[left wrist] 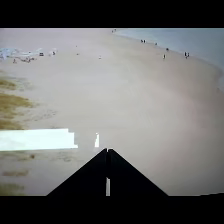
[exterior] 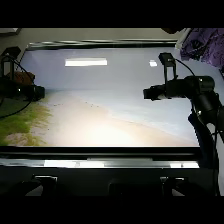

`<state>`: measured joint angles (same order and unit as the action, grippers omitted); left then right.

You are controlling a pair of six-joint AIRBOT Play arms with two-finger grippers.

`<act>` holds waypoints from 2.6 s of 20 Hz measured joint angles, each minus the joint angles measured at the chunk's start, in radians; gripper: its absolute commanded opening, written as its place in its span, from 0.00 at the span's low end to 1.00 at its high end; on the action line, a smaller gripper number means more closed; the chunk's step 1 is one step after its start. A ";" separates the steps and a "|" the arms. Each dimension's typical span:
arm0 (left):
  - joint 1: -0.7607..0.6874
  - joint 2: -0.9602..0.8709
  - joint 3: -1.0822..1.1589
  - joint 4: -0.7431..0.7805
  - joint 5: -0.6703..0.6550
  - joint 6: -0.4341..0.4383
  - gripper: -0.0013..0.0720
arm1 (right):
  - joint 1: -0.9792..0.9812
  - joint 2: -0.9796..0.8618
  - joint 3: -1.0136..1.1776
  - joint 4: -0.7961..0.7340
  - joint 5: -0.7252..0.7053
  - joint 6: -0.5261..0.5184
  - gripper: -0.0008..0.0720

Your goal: Fold the clothes and pants, and hang the long-sleeved shirts on hangers.

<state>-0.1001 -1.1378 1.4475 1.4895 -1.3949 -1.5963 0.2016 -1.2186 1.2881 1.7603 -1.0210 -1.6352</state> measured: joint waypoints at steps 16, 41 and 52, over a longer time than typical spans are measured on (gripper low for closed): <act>0.184 -0.093 -0.091 0.177 0.243 -0.312 1.00 | 0.000 0.000 0.000 0.000 0.000 0.000 0.05; 0.547 -1.015 0.626 0.104 0.655 -0.329 0.03 | 0.000 0.000 0.000 0.000 0.002 0.000 0.05; 0.199 -0.389 0.333 -0.083 0.247 -0.251 0.03 | 0.000 0.000 0.000 0.000 0.002 0.000 0.05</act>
<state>0.0986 -1.5272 1.7805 1.4063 -1.1477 -1.8469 0.2016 -1.2186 1.2881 1.7607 -1.0195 -1.6348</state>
